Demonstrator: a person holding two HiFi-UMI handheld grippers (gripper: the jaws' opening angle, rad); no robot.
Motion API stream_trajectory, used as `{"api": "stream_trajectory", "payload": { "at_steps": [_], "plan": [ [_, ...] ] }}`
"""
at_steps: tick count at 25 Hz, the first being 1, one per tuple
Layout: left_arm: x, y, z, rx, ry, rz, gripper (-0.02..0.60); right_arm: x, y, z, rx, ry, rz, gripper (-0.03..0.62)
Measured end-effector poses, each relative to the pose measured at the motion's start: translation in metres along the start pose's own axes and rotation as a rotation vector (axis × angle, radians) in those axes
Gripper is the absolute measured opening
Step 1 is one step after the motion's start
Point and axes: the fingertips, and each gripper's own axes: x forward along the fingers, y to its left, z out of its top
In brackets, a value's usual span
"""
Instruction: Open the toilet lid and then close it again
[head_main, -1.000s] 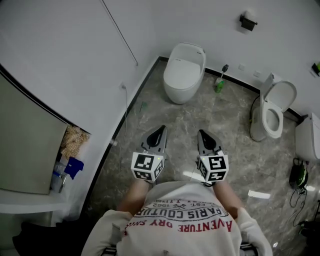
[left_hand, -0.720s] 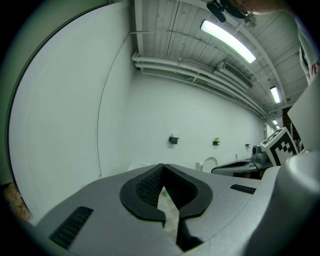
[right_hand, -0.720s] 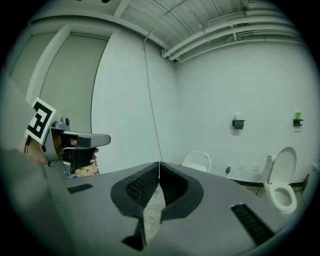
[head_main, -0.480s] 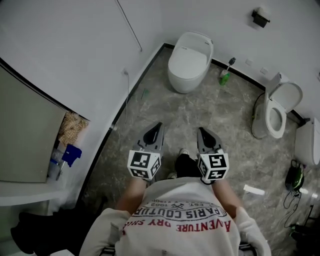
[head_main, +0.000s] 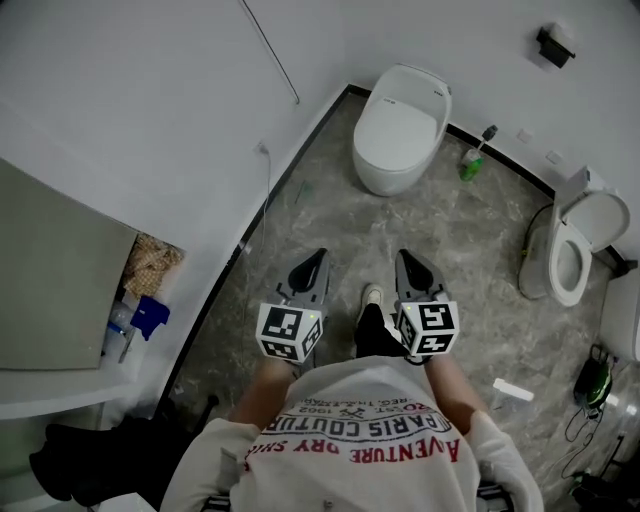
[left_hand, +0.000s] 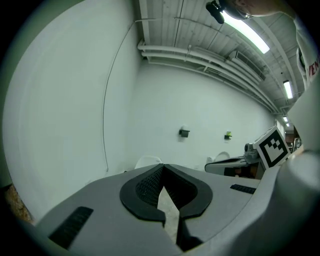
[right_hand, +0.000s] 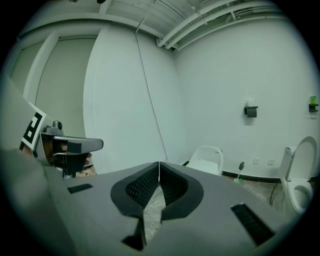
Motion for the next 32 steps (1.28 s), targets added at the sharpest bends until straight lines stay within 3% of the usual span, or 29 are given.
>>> {"api": "stream_trajectory", "payload": {
  "at_steps": [11,21,27,32],
  "plan": [
    [0.189,0.043,0.037,-0.019,0.031,-0.019,0.006,0.140,-0.122,0.037,0.055,0.051,0.016,0.015],
    [0.308,0.081,0.032,-0.052,0.099,-0.048,0.006,0.237,-0.181,0.043,0.089,0.098,0.012,0.015],
    [0.386,0.123,0.026,-0.049,0.150,-0.116,0.006,0.307,-0.217,0.052,0.114,0.116,-0.059,0.015],
    [0.461,0.175,0.031,0.032,0.194,-0.225,0.006,0.378,-0.236,0.062,0.157,0.133,-0.170,0.015]
  ]
}}
